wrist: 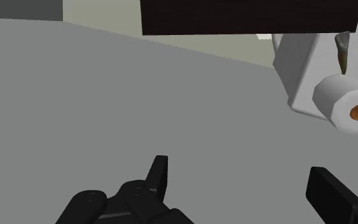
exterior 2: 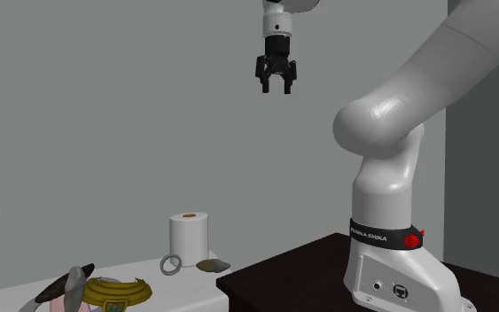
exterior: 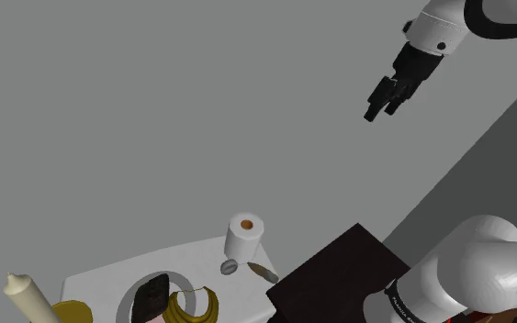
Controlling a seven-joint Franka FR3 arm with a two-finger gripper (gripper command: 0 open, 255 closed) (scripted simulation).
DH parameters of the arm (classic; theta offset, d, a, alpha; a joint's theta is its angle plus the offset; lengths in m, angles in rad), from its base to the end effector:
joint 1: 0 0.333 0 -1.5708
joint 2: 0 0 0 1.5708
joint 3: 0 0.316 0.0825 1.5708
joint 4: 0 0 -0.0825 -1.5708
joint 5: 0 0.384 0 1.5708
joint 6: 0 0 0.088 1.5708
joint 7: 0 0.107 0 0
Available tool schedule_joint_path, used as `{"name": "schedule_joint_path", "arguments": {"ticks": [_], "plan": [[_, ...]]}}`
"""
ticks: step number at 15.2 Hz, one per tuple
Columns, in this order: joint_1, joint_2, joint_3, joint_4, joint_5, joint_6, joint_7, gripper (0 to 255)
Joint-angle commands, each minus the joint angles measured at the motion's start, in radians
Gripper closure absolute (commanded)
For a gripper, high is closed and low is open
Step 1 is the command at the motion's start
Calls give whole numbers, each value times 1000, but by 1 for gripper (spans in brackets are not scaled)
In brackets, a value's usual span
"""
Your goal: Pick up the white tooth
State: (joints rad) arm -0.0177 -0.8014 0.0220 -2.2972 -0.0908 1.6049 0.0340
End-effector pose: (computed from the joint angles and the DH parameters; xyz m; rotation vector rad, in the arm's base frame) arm 0.3063 -0.0055 0.6269 3.0316 -0.0567 0.1680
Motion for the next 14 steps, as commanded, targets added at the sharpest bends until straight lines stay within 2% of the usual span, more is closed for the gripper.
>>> {"name": "schedule_joint_path", "arguments": {"ticks": [1,14], "plan": [[0,0,0,0,0,0,0,0],[98,114,113,-277,96,290,67,0]]}}
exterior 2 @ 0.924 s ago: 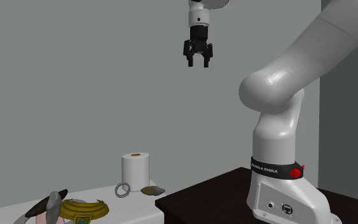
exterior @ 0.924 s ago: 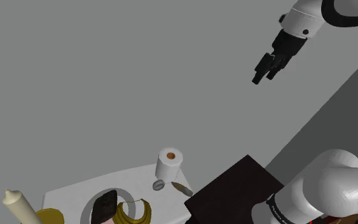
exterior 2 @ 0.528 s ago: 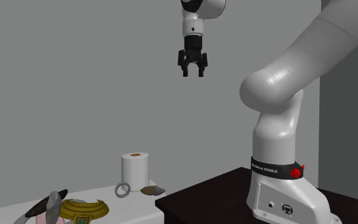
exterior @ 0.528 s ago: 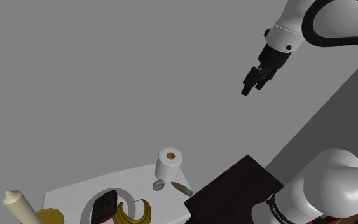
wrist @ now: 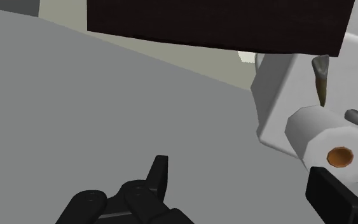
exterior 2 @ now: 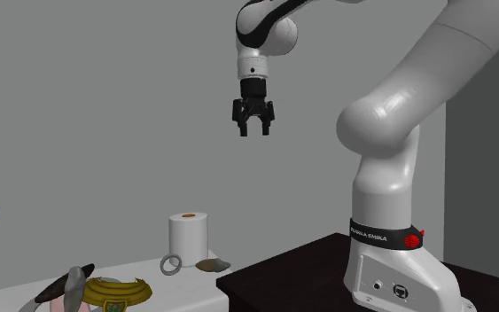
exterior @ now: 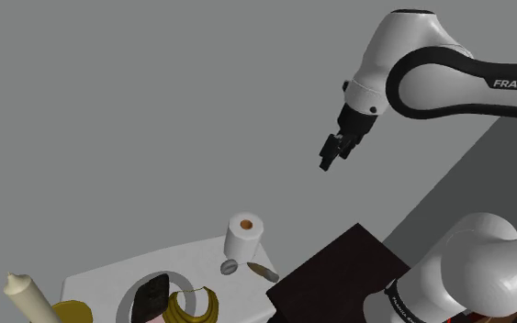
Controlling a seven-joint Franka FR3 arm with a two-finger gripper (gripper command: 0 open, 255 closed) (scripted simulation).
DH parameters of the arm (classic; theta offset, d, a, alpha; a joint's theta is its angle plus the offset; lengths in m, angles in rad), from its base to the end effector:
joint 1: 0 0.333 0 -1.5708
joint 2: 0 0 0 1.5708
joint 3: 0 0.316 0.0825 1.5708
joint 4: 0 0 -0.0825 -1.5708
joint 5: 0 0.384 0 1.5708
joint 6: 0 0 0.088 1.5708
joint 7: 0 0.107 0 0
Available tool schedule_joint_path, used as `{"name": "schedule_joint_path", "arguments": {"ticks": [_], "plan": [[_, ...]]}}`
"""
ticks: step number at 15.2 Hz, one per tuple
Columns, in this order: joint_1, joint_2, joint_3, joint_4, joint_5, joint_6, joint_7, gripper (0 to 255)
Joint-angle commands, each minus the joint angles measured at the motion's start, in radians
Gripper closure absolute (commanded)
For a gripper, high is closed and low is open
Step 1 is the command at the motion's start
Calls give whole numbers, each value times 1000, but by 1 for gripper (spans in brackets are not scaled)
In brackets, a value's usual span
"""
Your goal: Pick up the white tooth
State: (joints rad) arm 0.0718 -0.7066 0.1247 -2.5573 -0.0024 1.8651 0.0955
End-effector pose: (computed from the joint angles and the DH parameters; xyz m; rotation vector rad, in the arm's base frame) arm 0.3327 0.0690 0.4926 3.0584 0.1109 0.0326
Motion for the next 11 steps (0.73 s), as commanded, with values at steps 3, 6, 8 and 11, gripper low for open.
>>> {"name": "schedule_joint_path", "arguments": {"ticks": [3,6,8,11], "plan": [[33,72,39,-61,31,106,21,0],[58,137,70,-97,54,185,36,0],[75,187,91,-116,69,240,46,0],[98,272,124,-137,88,325,62,0]]}}
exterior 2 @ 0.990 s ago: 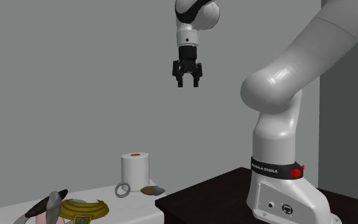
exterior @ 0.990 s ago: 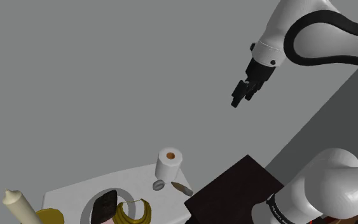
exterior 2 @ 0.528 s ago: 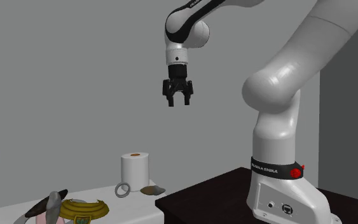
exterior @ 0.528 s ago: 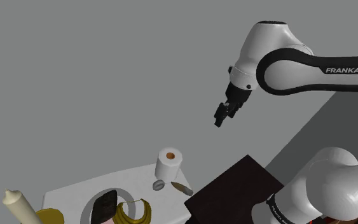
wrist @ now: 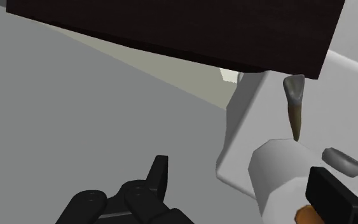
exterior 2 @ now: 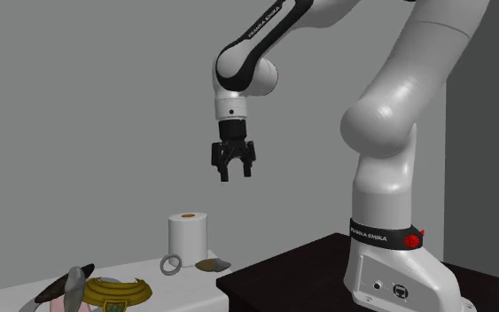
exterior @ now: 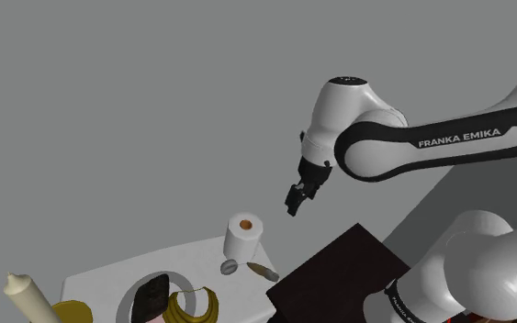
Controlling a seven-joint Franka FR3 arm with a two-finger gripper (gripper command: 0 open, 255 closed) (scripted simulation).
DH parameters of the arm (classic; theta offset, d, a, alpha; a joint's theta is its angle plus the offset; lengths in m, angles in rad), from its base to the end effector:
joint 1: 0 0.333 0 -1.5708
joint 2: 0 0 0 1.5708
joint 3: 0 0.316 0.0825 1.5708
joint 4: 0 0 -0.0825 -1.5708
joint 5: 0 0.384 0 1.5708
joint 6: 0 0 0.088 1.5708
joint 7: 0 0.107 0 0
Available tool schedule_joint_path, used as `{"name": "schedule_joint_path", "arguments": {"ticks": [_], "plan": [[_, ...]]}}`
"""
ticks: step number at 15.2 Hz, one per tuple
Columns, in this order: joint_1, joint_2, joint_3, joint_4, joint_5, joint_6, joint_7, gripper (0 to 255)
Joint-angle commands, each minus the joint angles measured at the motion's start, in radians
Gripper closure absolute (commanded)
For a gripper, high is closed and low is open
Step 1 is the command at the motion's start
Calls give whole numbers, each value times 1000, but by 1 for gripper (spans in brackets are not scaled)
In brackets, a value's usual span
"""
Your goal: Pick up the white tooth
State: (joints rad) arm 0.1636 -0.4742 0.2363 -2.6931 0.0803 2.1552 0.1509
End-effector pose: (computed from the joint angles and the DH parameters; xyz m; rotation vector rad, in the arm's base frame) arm 0.3385 0.1408 0.3688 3.0696 0.2661 -0.0910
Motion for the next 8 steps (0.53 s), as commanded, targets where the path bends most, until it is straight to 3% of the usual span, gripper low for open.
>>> {"name": "schedule_joint_path", "arguments": {"ticks": [1,8], "plan": [[14,70,23,-6,10,63,12,0],[56,316,101,-8,21,263,64,0]]}}
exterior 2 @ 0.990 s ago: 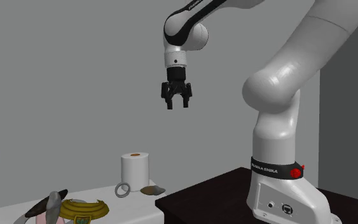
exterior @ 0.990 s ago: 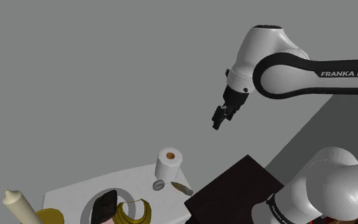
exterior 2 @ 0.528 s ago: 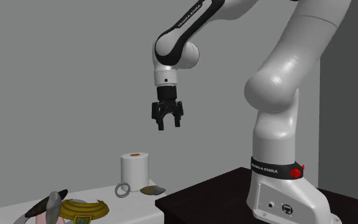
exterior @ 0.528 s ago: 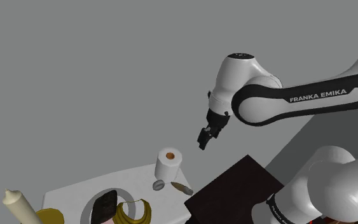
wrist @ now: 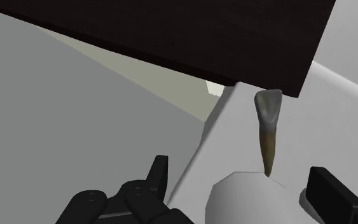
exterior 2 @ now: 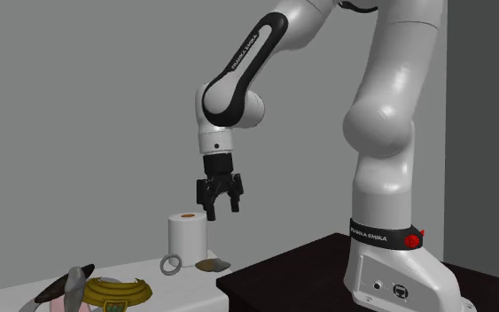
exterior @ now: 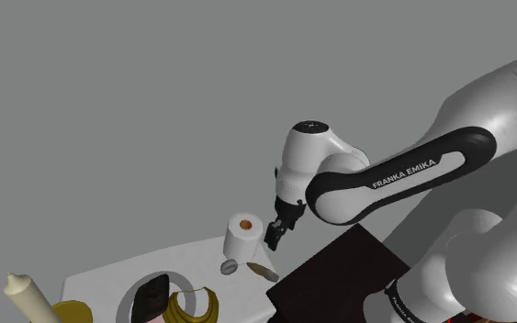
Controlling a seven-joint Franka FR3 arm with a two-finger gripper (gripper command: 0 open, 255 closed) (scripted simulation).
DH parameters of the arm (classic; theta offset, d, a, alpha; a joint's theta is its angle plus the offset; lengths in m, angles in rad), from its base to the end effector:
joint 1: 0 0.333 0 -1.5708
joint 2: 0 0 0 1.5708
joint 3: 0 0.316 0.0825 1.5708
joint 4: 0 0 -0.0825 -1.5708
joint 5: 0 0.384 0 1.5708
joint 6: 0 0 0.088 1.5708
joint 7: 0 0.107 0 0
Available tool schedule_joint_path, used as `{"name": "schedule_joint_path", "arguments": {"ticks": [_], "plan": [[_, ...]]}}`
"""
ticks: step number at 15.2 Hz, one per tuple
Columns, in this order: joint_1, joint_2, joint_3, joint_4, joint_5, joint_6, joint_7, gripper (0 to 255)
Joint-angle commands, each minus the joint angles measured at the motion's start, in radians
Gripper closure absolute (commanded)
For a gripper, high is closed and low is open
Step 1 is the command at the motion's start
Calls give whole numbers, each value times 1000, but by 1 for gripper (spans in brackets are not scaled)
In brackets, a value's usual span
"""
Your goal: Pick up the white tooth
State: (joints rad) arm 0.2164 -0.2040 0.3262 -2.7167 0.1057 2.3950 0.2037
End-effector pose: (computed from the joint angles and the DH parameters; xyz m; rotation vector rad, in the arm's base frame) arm 0.3312 0.1936 0.2766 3.0693 0.3799 -0.1819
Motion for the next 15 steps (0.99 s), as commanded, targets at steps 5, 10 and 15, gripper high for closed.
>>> {"name": "schedule_joint_path", "arguments": {"ticks": [5,10,15], "plan": [[31,247,55,48,-49,156,75,0],[40,344,44,57,-107,235,117,0],[51,408,22,65,-154,288,149,0]]}}
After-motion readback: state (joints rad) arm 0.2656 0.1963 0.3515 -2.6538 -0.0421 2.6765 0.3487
